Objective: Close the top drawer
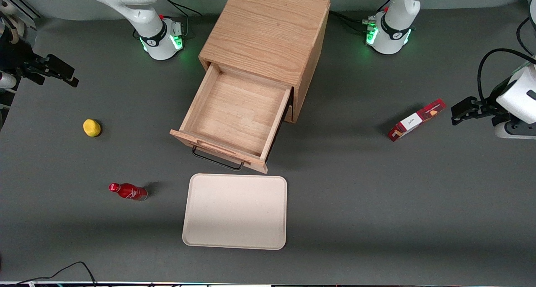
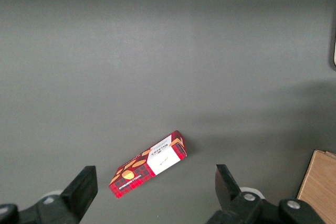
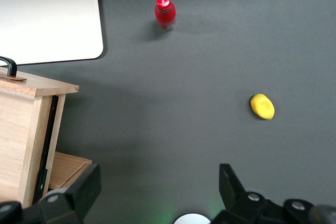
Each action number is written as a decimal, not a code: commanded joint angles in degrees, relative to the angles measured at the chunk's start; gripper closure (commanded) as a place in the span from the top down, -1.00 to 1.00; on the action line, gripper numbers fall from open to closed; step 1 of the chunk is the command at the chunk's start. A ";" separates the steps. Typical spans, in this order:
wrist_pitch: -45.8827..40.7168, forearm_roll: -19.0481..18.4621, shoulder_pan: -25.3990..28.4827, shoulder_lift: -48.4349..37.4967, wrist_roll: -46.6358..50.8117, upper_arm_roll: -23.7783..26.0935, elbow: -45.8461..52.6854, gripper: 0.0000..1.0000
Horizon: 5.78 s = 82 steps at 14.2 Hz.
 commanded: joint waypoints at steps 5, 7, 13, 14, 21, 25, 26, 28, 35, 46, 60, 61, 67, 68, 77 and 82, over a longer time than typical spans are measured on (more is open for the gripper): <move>-0.99 -0.05 -0.14 1.45 -0.75 -0.91 2.33 1.00; -1.08 0.04 -0.14 1.36 -0.57 -1.18 2.33 1.00; -1.25 0.21 0.39 0.57 -0.83 -0.47 2.59 1.00; -3.17 0.22 0.56 0.92 -0.39 -0.30 2.59 1.00; -3.89 -0.49 0.39 5.92 -0.21 0.58 8.11 1.00; -4.33 -0.49 0.83 6.90 -3.70 3.30 12.25 1.00; -4.33 0.30 0.83 7.25 -7.82 3.30 14.09 1.00; -4.24 0.57 1.00 8.21 -13.90 4.61 15.94 1.00; -3.46 5.58 1.09 11.99 -47.20 9.89 20.87 1.00; -8.89 3.73 2.23 34.55 -62.80 15.08 36.58 1.00; -4.78 3.99 5.31 49.61 -47.59 16.40 45.48 1.00; -3.38 3.99 5.57 50.14 -47.15 16.49 45.48 1.00; 0.14 1.46 9.70 53.57 -45.30 16.40 45.48 1.00; 0.50 0.49 10.23 54.00 -45.30 16.49 45.48 1.00; 5.25 0.30 13.22 57.61 -41.88 16.05 45.57 1.00; 5.25 0.48 13.40 58.32 -39.94 16.22 45.40 1.00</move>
